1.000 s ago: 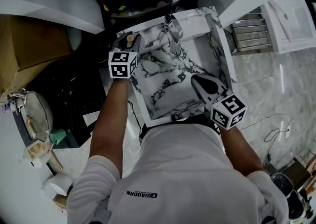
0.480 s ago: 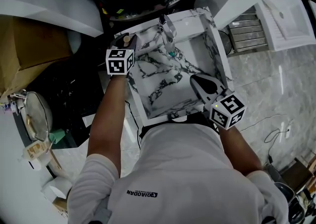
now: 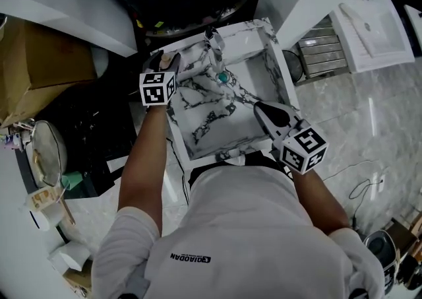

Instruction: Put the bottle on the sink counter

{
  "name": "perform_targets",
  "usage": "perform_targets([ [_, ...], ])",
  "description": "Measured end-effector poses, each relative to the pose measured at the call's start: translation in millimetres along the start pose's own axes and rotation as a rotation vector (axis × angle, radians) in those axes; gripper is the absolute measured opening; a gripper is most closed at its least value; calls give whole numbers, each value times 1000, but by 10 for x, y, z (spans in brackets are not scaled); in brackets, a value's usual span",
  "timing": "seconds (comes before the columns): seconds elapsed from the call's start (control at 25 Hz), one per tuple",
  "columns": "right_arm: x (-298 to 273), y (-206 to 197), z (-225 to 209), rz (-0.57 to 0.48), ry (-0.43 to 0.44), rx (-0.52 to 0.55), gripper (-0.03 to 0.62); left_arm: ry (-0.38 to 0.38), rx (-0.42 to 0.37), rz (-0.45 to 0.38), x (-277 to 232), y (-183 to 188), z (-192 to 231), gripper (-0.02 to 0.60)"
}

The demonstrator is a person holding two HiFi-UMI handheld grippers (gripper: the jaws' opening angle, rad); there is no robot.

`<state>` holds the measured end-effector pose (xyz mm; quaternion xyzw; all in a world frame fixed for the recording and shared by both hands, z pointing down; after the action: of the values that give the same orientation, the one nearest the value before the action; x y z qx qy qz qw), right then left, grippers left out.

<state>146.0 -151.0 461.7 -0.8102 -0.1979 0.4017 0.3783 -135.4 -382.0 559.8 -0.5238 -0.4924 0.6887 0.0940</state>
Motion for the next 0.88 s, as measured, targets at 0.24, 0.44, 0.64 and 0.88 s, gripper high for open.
perform_targets([
  [0.24, 99, 30, 22, 0, 35, 43, 41, 58, 14, -58, 221, 101, -10, 235],
  [0.44, 198, 81, 21, -10, 64, 87, 42, 86, 23, -83, 443, 161, -97, 235],
  [0.64, 285, 167, 53, -22, 98, 140, 43, 104, 97, -105, 701, 140, -202, 235],
  [0.88, 366, 243, 64, -37, 153, 159, 42, 97, 154, -120, 1030, 117, -434, 233],
])
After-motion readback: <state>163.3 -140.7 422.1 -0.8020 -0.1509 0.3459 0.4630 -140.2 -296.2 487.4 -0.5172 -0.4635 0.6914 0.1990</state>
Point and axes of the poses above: the fingertips, and each gripper's own axes: x backward along the fingers, z to its left, y out of its top, the point moved 8 cm from there along x, backward along the fingers, and after that the axes turned 8 degrees about z, right-handed, at the moved point
